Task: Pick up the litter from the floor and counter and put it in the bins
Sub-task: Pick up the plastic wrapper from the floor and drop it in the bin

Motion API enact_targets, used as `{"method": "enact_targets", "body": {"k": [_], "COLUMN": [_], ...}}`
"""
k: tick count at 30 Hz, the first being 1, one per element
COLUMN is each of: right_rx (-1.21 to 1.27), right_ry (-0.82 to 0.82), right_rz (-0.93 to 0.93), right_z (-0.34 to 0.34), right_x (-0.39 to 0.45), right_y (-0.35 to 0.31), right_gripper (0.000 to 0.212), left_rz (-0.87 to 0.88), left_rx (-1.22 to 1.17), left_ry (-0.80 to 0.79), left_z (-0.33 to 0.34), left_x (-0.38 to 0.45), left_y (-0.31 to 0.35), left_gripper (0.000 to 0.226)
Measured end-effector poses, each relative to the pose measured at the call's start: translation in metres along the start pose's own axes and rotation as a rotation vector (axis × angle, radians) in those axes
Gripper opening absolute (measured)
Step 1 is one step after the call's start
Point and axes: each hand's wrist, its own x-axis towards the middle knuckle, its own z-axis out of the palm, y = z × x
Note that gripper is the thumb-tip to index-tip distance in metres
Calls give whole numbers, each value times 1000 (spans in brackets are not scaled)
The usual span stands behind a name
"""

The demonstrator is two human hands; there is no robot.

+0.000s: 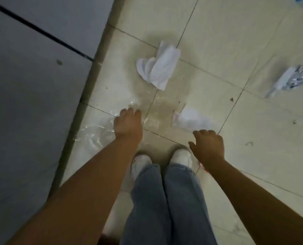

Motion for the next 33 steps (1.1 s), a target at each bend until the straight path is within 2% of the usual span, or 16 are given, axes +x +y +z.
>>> {"method": "enact_targets", "body": {"k": [3, 5, 7, 11, 14, 16, 19, 22, 26, 33], "right_rx": [8, -1, -18, 33, 75, 116, 140, 169, 285, 675], "right_ry": [19, -6, -8, 21, 43, 65, 106, 143, 155, 307], "right_rz": [-14, -46, -79, -50, -89, -102, -96, -41, 22, 184], "right_z": [27, 40, 60, 77, 83, 84, 77, 59, 16, -100], "right_x": [53, 82, 103, 121, 124, 126, 119, 91, 17, -147], "right_y": [-1, -6, -9, -11, -11, -9, -3, 8, 28, 85], "right_gripper": [43, 50, 52, 40, 30, 28, 27, 28, 29, 31], "left_rz": [-76, -58, -33, -31, 14, -24, 14, 5, 98, 222], "left_rx": [-16, 7, 97, 98, 83, 96, 51, 88, 75, -118], "left_ry": [50, 232, 214, 274, 294, 412, 337, 196, 156, 142], "left_z": [25, 40, 53, 67, 59, 53, 40, 30, -14, -162], "left_x": [52, 84, 105, 127, 127, 126, 118, 90, 18, -134], "left_y": [8, 12, 14, 17, 13, 10, 14, 16, 33, 117], "left_gripper": [53, 56, 53, 27, 27, 28, 26, 28, 27, 32]}}
